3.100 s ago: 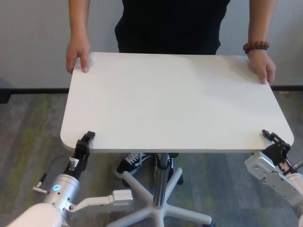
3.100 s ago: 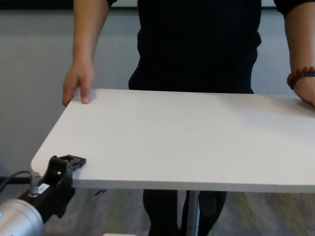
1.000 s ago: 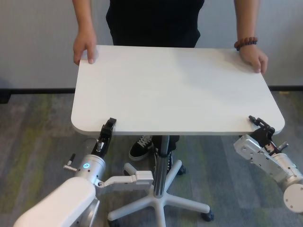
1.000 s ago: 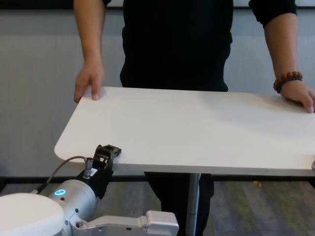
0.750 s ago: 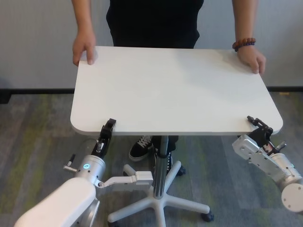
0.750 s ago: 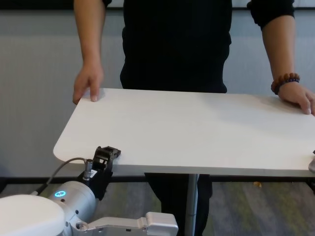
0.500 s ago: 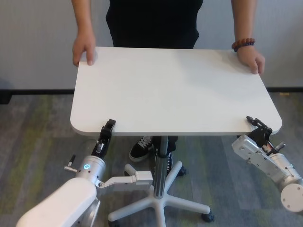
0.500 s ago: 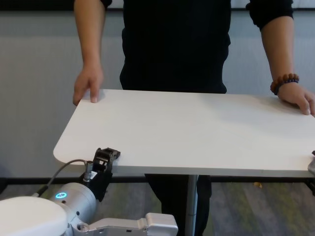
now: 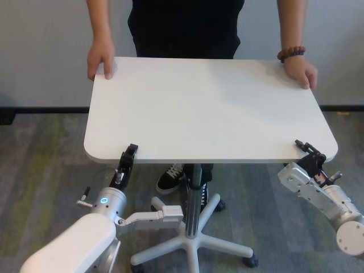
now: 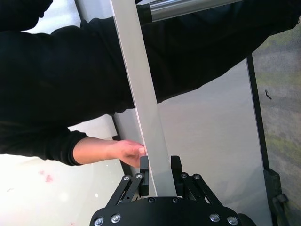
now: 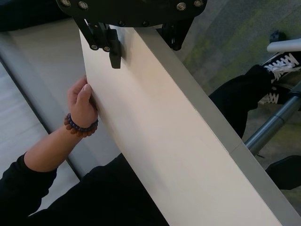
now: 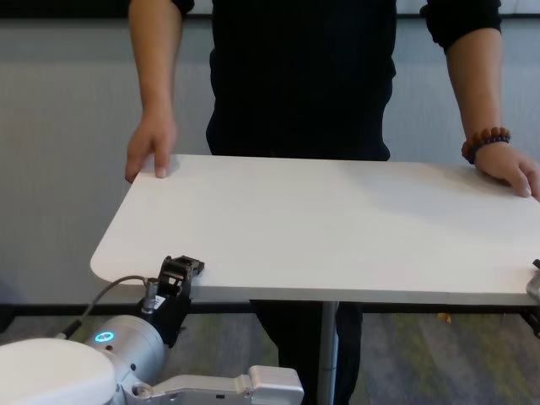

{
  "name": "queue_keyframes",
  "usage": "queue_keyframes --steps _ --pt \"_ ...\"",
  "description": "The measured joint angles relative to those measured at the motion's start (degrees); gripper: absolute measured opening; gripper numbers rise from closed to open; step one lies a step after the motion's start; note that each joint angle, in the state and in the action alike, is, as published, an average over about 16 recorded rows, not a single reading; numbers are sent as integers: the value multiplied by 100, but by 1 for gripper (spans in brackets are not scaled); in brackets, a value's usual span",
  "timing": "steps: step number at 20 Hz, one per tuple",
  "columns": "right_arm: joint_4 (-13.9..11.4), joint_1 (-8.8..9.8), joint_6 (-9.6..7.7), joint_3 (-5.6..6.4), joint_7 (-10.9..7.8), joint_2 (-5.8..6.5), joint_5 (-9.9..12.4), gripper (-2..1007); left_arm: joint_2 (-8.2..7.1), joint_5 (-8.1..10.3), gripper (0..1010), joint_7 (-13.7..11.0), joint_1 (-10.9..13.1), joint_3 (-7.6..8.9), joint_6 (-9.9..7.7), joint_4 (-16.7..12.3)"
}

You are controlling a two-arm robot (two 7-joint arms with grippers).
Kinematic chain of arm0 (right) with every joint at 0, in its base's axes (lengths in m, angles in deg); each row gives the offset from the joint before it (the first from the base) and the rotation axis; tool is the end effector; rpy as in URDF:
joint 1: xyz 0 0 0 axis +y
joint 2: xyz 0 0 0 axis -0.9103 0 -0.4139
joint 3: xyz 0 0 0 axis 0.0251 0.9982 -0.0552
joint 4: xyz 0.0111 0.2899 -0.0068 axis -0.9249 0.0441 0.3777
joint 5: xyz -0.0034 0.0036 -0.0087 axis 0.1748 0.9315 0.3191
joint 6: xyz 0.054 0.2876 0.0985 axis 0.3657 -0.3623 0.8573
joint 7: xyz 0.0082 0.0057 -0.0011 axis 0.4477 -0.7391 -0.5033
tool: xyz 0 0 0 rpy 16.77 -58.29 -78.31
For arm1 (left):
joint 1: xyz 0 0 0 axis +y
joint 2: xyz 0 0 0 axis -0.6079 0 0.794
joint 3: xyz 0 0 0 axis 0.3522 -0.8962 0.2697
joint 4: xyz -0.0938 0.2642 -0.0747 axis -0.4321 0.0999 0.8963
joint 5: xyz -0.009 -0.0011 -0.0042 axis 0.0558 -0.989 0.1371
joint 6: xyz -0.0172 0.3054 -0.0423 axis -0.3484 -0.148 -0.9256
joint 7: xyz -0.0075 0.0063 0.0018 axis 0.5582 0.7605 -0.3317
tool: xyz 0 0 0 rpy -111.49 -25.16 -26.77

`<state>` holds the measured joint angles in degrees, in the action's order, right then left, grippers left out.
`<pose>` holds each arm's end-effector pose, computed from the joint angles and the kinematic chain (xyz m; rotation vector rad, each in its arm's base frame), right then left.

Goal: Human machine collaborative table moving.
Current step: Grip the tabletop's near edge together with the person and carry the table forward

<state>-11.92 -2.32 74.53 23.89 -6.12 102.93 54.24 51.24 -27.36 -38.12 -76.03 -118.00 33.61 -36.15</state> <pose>0.4057 -0.0938 -0.4097 -0.7265 -0.6894 -1.1967 0.3871 -0.0658 -0.3821 1.2427 -1.4598 0.8691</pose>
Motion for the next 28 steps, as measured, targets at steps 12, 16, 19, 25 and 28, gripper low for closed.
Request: queue_keyframes --steps 12,16,19,25,28 --pt "-21 15 -15 4 -2 11 0 396 -19 -1 289 -16 9 0 2 -36" --pt "-25 18 -20 5 -2 13 -1 396 -21 -2 289 -20 11 0 2 -43" --pt "-27 20 -24 6 -4 15 -2 404 -23 -3 289 -22 12 0 3 -46" --pt "-28 25 -31 9 -8 17 -6 477 -26 -6 325 -24 14 0 2 -53" --pt "-27 28 -36 11 -11 18 -8 545 -27 -7 370 -23 14 0 2 -56"
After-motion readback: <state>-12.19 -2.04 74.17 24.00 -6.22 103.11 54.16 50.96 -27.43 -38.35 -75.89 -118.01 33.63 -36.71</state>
